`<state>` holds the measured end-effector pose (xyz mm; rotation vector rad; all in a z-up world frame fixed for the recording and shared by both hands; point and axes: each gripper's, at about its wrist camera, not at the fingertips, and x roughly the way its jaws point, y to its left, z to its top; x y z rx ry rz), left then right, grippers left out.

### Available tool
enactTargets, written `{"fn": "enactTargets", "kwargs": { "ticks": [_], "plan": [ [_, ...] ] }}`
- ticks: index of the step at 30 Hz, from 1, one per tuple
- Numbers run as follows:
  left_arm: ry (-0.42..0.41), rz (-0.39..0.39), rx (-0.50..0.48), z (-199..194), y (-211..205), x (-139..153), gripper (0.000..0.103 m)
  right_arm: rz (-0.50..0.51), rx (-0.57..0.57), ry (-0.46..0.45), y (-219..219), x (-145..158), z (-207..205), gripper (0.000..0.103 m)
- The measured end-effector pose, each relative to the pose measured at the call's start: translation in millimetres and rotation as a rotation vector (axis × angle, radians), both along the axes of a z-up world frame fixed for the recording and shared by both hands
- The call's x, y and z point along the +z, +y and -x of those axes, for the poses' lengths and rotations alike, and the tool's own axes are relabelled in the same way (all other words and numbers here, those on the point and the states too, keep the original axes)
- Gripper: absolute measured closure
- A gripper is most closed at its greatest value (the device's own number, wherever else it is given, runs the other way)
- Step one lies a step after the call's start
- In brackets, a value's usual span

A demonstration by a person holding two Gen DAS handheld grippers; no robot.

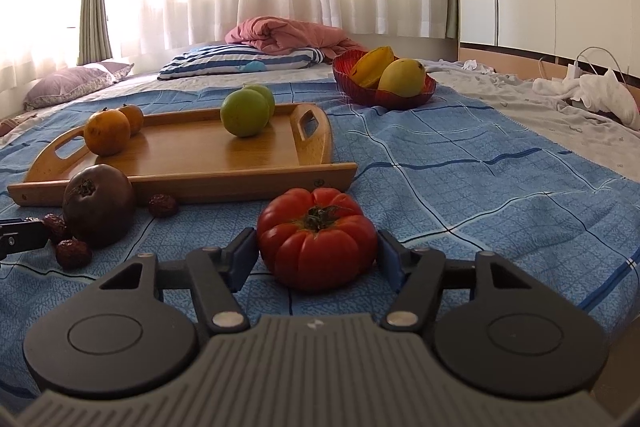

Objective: Organize fruits
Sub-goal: 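Carry the tomato over the tray with the right tool while the left tool carries the date there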

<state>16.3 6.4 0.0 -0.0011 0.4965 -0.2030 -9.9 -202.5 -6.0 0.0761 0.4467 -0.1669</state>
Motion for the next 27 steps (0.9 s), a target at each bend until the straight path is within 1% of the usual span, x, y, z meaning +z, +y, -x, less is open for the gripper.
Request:
{"fn": "enactTargets", "kwargs": {
  "ticks": [11,15,27],
  "plan": [
    [-0.008,-0.001,0.016,-1,3,3,0.076,-0.014,0.014,-0.015,2,6,2,0.038],
    [-0.01,0.011,0.025,-2,6,6,0.076,-0.018,0.022,-0.026,3,10,2,0.038],
    [-0.046,0.003,0.042,-11,10,18,0.076,-0.017,0.066,-0.051,11,22,-7,0.038]
  ]
}}
